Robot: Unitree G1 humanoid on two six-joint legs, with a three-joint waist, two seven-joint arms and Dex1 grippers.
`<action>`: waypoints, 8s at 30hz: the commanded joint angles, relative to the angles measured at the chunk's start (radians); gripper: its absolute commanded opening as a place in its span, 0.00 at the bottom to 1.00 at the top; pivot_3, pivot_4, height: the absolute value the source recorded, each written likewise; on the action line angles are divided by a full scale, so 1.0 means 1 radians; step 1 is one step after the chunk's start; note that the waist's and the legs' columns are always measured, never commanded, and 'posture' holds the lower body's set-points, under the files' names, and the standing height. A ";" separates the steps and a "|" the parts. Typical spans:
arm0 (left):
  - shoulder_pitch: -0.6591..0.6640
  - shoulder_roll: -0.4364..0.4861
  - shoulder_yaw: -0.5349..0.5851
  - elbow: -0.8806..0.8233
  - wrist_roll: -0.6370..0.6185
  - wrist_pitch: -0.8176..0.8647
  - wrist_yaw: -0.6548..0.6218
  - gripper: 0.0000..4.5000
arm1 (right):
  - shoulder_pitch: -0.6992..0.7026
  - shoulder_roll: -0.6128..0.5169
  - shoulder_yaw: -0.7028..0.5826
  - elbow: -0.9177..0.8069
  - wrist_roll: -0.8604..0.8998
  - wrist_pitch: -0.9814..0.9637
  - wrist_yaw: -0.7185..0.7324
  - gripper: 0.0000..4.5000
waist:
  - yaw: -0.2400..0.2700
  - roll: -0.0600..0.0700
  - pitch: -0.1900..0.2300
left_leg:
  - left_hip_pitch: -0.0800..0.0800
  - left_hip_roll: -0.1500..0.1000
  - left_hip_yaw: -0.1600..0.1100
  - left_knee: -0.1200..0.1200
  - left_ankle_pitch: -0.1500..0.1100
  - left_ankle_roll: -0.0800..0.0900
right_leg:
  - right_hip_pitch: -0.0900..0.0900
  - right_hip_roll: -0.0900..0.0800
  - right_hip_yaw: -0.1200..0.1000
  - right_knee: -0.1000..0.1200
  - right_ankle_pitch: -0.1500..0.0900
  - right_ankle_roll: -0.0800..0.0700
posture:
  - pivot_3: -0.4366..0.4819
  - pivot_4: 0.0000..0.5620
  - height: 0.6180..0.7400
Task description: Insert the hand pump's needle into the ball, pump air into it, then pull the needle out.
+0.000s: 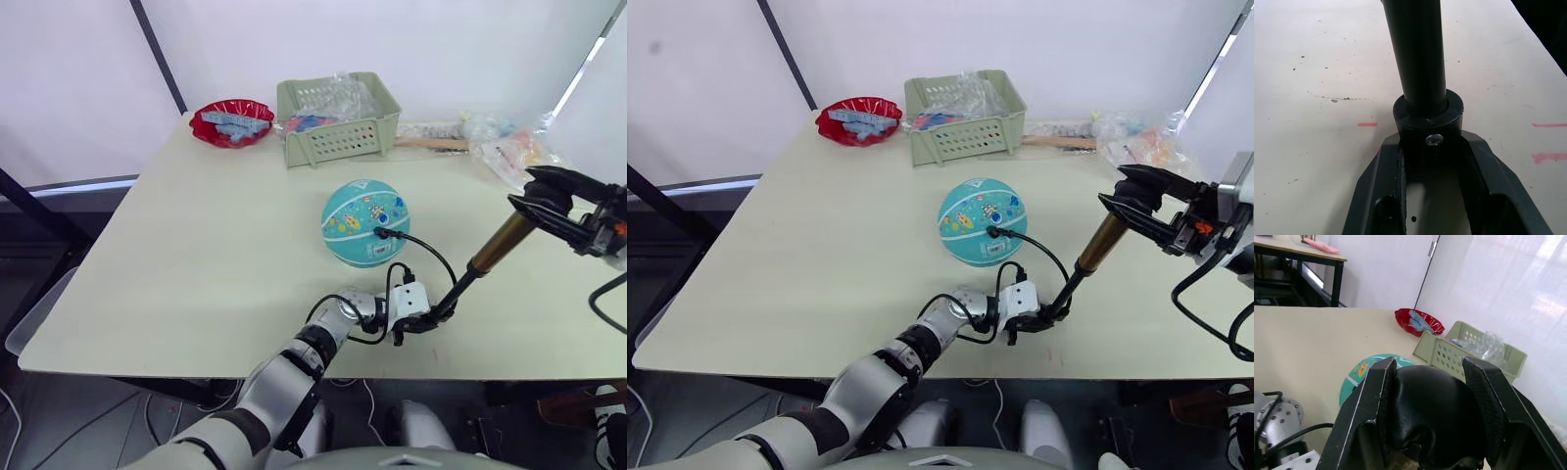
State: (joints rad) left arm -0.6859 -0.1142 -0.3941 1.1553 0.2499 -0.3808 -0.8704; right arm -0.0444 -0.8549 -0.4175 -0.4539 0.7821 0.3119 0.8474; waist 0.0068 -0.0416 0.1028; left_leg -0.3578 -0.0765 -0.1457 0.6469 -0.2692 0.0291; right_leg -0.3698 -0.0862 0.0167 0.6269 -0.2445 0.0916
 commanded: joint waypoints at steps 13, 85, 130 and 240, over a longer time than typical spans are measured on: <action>0.025 -0.007 -0.039 0.038 0.040 0.005 -0.039 0.21 | 0.131 0.015 0.271 0.075 -0.235 -0.027 -0.042 0.36 | 0.003 -0.008 -0.004 | 0.021 0.012 -0.001 -0.008 -0.008 -0.014 | 0.024 0.000 -0.002 -0.003 -0.010 -0.015 | 0.48 0.27 1.00; 0.038 0.001 -0.052 0.028 0.040 0.001 -0.049 0.21 | -0.150 -0.120 -0.237 0.005 0.194 0.290 -0.026 0.36 | 0.033 0.025 0.046 | -0.014 -0.006 0.000 0.003 -0.008 -0.002 | -0.010 -0.007 -0.005 -0.002 -0.006 -0.004 | 0.48 0.27 1.00; 0.012 -0.007 -0.040 0.047 0.045 0.001 -0.016 0.21 | 0.195 0.153 0.287 0.024 -0.246 0.013 0.015 0.36 | 0.031 0.011 0.026 | -0.005 -0.004 -0.001 0.002 -0.009 -0.002 | -0.004 -0.004 -0.003 -0.001 -0.009 0.000 | 0.48 0.27 1.00; 0.028 0.004 -0.076 0.053 0.062 0.004 0.003 0.21 | 0.050 -0.065 -0.207 -0.033 0.130 0.145 0.025 0.36 | 0.033 0.020 0.038 | -0.009 -0.008 0.001 0.005 -0.009 -0.001 | -0.006 -0.007 -0.001 -0.001 -0.005 -0.003 | 0.48 0.27 1.00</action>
State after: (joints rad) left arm -0.6960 -0.1264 -0.4322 1.1252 0.2519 -0.4281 -0.8781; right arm 0.0623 -0.8925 -0.4960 -0.4752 0.8340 0.4479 0.9050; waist 0.0400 -0.0211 0.1412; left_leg -0.3671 -0.0842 -0.1449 0.6518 -0.2781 0.0281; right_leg -0.3760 -0.0934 0.0155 0.6263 -0.2495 0.0892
